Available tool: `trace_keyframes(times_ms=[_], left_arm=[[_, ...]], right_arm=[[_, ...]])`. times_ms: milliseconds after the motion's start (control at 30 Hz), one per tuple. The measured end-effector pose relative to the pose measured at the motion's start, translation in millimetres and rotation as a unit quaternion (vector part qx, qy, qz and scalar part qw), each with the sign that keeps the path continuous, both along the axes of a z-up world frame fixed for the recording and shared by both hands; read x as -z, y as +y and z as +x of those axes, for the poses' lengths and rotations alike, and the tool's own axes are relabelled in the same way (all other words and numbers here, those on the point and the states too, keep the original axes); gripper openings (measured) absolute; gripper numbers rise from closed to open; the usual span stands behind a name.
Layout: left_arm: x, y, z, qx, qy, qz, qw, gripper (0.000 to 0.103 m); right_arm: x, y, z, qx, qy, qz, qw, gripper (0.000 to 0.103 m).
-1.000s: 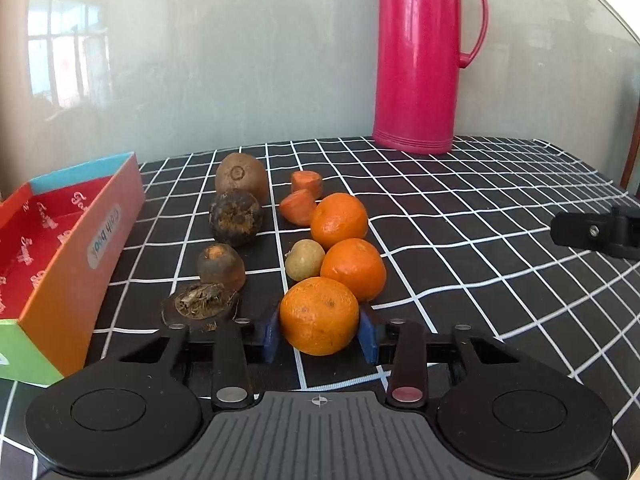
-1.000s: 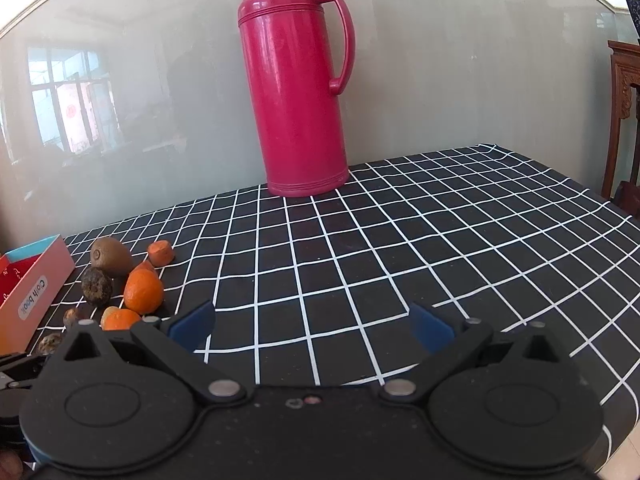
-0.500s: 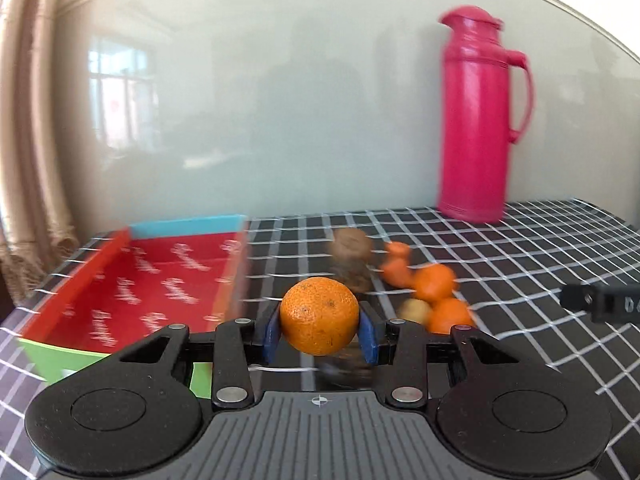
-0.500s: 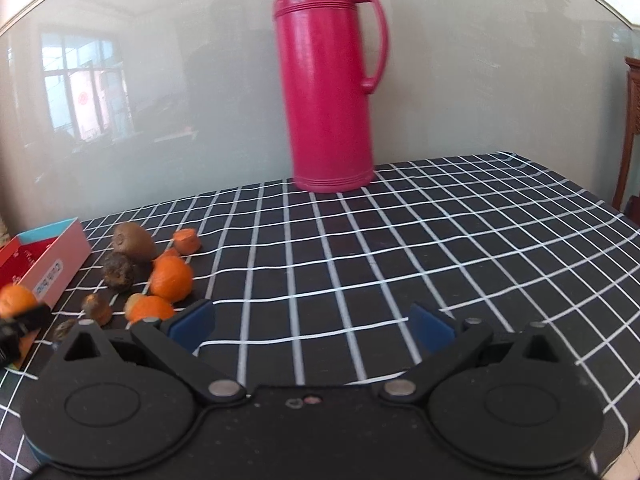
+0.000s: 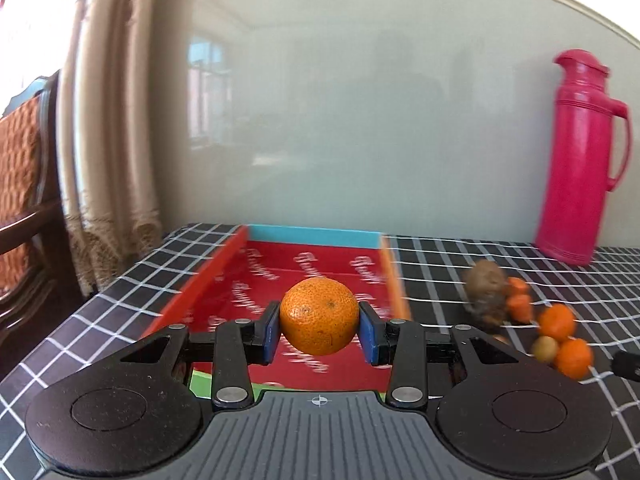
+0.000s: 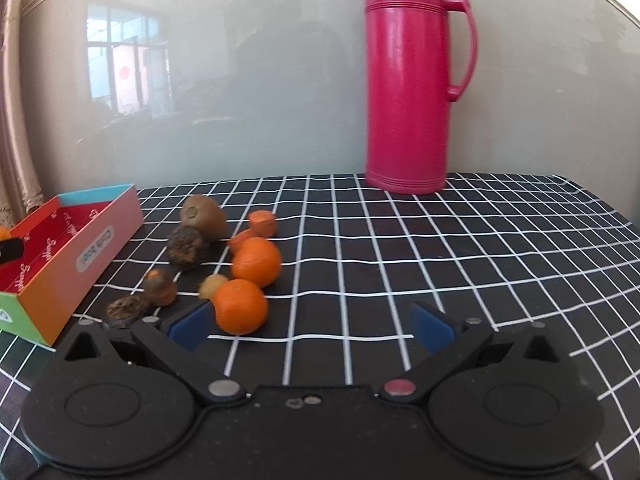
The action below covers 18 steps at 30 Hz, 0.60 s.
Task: Organize fruits
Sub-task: 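Carry the orange with the left gripper into the red box and release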
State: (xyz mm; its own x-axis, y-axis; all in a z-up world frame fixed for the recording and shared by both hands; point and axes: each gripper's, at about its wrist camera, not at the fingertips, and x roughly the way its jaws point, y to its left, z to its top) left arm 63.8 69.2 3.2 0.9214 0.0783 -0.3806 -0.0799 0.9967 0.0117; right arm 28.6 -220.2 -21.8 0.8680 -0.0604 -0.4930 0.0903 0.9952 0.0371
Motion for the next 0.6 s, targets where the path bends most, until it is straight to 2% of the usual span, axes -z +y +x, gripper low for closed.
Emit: trace_keyframes(times_ms=[100, 200, 400, 467, 500, 533, 600], left_arm=[[3.9, 19.1, 7.8, -0.020, 0.013, -0.013, 0.9996, 0.040], [8.8, 31.5, 11.9, -0.034, 0.022, -0.009, 0.9991, 0.040], [5.4, 32.6, 3.3, -0.039, 0.002, -0.005, 0.9992, 0.041], [5.6, 28.9, 1.0, -0.034, 0.001, -0.002, 0.9994, 0.050], [5.2, 26.3, -1.5, -0.033, -0.004, 0.000, 0.9995, 0.064], [3.8, 23.6, -3.9, -0.033, -0.009, 0.003, 0.9994, 0.074], [1.0, 17.5, -10.0, -0.031, -0.023, 0.011, 0.9992, 0.077]], right_arm=[[0.9, 5.7, 1.6, -0.005, 0.000, 0.000, 1.000, 0.103], [1.0, 9.2, 2.7, -0.010, 0.000, -0.003, 1.000, 0.103], [0.9, 10.2, 3.3, -0.014, -0.001, -0.004, 1.000, 0.103], [0.8, 11.2, 2.4, -0.015, -0.003, -0.006, 1.000, 0.103], [0.6, 11.2, 1.7, -0.016, -0.004, -0.007, 1.000, 0.103], [0.4, 11.3, 0.8, -0.016, -0.005, -0.009, 1.000, 0.103], [0.0, 10.6, 0.0, -0.015, -0.006, -0.013, 1.000, 0.103]])
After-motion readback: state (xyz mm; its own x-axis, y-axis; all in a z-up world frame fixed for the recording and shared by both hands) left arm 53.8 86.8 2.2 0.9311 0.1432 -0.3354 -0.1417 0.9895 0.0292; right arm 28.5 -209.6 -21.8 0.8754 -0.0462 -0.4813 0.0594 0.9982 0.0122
